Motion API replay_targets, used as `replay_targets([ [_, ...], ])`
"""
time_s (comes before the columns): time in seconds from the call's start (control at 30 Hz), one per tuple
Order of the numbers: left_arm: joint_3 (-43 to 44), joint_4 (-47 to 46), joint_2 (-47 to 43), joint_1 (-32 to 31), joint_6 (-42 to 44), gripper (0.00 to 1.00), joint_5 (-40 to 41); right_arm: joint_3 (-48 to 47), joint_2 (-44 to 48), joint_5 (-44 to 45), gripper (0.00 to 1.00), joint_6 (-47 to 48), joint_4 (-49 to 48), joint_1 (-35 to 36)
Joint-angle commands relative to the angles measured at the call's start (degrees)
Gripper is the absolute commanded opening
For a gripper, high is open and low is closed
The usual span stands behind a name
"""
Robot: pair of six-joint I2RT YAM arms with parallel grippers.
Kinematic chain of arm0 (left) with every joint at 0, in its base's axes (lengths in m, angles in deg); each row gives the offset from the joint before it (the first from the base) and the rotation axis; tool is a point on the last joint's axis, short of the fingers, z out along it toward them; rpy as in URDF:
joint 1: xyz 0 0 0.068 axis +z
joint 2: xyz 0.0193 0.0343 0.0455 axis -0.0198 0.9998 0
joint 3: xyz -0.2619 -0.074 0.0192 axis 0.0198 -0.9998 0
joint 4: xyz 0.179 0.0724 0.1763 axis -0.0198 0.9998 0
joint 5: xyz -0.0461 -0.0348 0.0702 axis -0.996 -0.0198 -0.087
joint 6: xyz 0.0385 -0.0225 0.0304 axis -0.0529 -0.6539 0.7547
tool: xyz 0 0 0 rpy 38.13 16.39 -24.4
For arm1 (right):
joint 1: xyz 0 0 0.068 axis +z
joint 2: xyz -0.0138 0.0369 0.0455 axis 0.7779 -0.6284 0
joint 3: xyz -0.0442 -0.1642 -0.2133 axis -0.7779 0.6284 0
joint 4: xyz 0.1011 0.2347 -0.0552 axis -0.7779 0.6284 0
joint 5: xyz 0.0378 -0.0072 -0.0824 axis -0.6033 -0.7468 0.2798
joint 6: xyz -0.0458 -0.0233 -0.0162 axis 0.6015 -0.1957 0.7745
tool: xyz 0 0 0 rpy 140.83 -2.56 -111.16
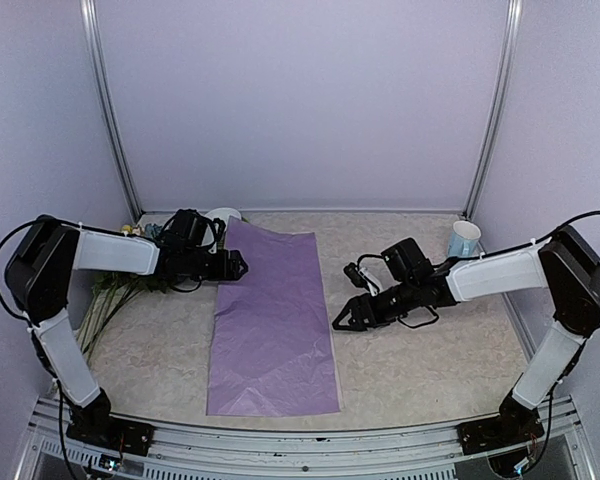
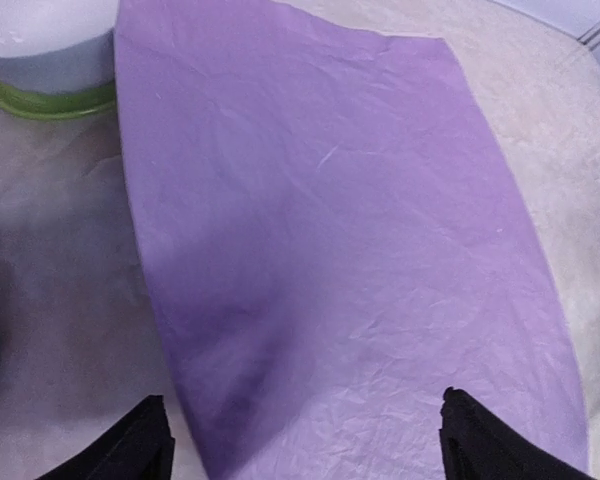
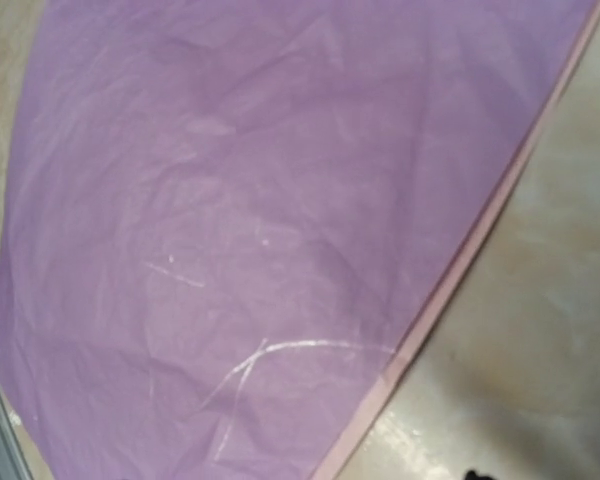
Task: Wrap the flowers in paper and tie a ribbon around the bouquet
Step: Place the folded wrapping paper at the center of the board, then adjust the folded wrapping paper at the center of the board.
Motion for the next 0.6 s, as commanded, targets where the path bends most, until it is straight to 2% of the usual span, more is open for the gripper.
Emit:
replay_targets([
  [0.0, 3.5, 8.1, -6.8, -5.4, 6.3, 0.97, 20.9, -0.3, -0.4, 2.1, 0.69, -1.4, -0.2, 2.3],
  [0.03, 4.3, 10.9, -8.0, -7.6, 7.0, 0.98, 25.8, 0.1, -0.2, 2.2, 0.69, -1.5, -0.5, 2.9],
  [0.1, 4.8, 16.6, -9.5, -11.0, 5.6, 0.99, 29.7, 0.7, 0.2, 3.0, 0.68, -3.3, -0.7, 4.2],
  [0.17, 1.9, 20.8, -10.8, -12.4, 1.6, 0.99, 28.4, 0.6, 0.4, 5.8, 0.68, -3.7, 0.3, 6.2],
  [0.3, -9.5, 22.3, -17.0, -15.6, -7.6, 0.95, 27.6, -0.1, -0.3, 9.7, 0.70, -3.5, 2.7, 10.9],
  [0.43, -18.5, 20.8, -23.6, -17.8, -14.7, 0.87, 24.2, 2.1, 0.8, 10.2, 0.71, -5.0, 0.9, 13.0],
  [0.5, -21.8, 19.9, -25.1, -18.7, -17.2, 0.78, 23.3, 2.5, 1.0, 10.4, 0.71, -5.3, 0.5, 13.2],
  [0.57, -24.2, 18.9, -24.8, -19.7, -18.1, 0.75, 22.1, 2.3, 0.5, 10.8, 0.71, -5.4, 0.6, 13.3],
])
